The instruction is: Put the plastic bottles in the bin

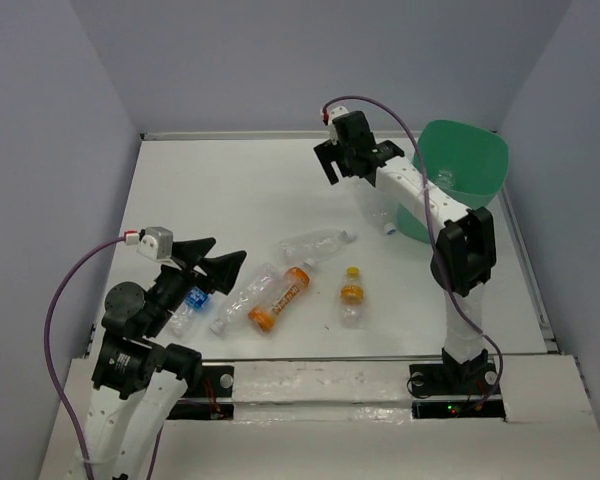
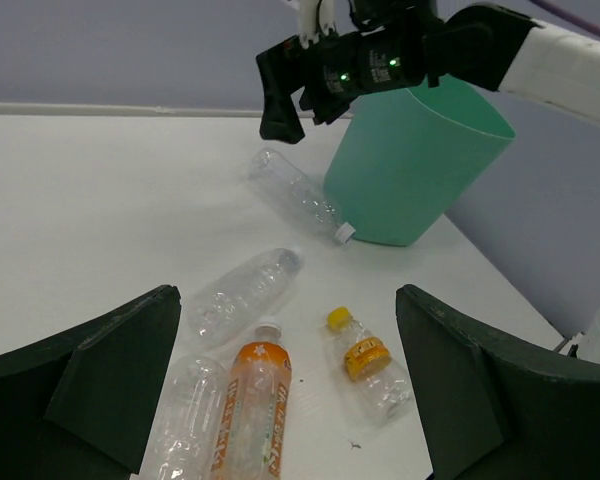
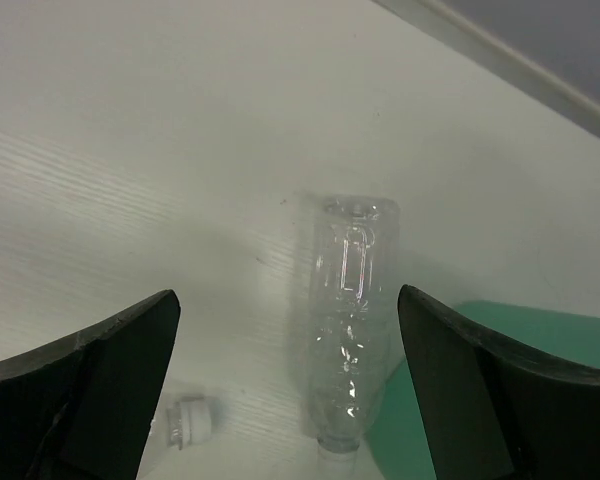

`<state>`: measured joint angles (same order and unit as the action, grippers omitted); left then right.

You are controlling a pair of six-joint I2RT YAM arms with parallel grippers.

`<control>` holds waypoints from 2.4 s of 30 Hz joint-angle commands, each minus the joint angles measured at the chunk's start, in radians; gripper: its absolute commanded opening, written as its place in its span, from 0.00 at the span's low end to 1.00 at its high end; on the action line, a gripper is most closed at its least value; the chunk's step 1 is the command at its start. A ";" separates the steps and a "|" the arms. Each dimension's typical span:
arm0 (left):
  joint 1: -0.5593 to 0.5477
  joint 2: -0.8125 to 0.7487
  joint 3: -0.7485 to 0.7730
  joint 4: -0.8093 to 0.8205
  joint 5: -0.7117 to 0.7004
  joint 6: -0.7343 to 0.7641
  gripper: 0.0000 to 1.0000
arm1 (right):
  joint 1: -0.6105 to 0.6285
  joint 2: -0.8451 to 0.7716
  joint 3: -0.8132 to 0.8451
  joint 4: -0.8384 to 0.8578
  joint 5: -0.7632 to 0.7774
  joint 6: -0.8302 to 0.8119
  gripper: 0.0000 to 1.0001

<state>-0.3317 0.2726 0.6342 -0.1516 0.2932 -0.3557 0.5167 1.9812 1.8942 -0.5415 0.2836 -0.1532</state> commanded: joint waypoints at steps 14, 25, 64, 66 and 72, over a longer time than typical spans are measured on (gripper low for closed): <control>-0.006 0.043 0.007 0.026 0.003 0.014 0.99 | -0.061 0.269 0.088 -0.011 0.204 0.009 0.94; 0.002 0.065 0.009 0.026 0.007 0.015 0.99 | -0.070 0.378 0.094 0.043 0.177 0.001 0.84; 0.014 0.002 0.001 0.032 0.038 0.015 0.99 | -0.431 -0.418 -0.330 0.598 0.178 0.210 0.74; 0.014 0.004 0.001 0.032 0.038 0.014 0.99 | -0.431 -0.433 -0.340 0.591 0.169 0.230 0.99; 0.016 0.011 0.001 0.034 0.043 0.014 0.99 | -0.362 -0.545 -0.337 0.516 0.061 0.267 1.00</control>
<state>-0.3168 0.2829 0.6342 -0.1551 0.3077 -0.3527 0.0902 1.5616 1.5223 -0.0448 0.4038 0.0769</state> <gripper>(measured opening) 0.989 0.995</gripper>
